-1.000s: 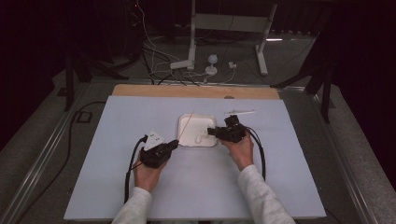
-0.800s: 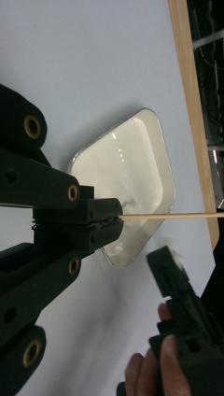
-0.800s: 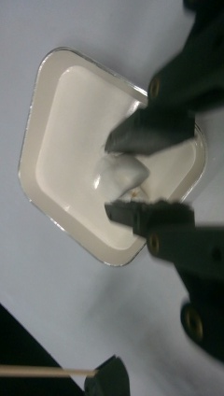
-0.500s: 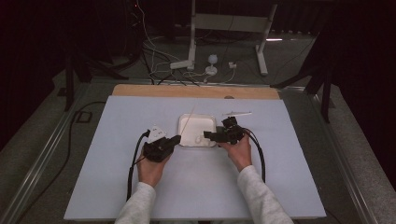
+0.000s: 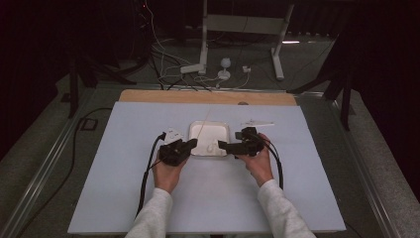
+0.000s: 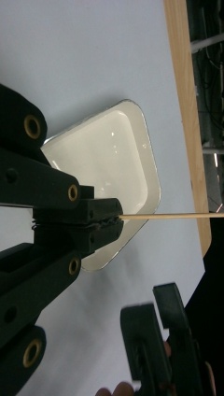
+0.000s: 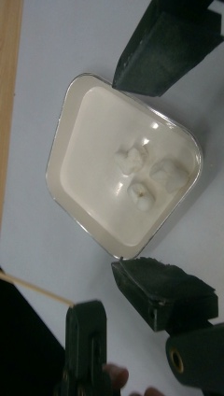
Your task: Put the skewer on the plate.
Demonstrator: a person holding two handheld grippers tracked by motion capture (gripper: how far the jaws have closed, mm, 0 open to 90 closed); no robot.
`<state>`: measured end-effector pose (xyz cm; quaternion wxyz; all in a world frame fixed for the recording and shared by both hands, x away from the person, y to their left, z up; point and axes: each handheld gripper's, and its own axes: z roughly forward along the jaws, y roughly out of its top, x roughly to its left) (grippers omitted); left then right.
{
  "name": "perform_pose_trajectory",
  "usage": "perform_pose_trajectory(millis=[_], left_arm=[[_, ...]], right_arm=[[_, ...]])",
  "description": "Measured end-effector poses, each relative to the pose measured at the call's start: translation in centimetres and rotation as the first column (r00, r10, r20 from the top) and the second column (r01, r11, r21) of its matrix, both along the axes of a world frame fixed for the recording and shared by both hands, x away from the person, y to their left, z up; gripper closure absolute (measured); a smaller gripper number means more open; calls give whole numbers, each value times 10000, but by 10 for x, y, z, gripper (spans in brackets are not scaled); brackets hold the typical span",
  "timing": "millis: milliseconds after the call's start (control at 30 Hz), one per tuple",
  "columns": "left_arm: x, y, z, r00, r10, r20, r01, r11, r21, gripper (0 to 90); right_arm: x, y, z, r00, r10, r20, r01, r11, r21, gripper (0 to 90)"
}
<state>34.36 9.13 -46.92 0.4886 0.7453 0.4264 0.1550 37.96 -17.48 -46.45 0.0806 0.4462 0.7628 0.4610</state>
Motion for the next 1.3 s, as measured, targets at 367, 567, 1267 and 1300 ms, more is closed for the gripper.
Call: perform_pose_trajectory(millis=[367, 567, 1267, 1300], left_arm=[[14, -4, -6, 9983, 339, -479, -340, 9994, -16, 900], [20, -8, -12, 9959, 490, -758, -494, 9988, -36, 900], [34, -18, -35, 9781, 942, -1857, -888, 9954, 372, 899], [35, -19, -36, 9766, 980, -1914, -916, 9949, 421, 896]], right_arm=[[-17, -20, 6, 9988, 17, 480, -23, 9999, 116, 39], [-34, -36, 7, 9956, -111, 928, 96, 9998, 163, 39], [-79, -87, 3, 9892, -199, 1455, 185, 9998, 114, 39], [-81, -89, 3, 9890, -233, 1459, 213, 9997, 156, 39]])
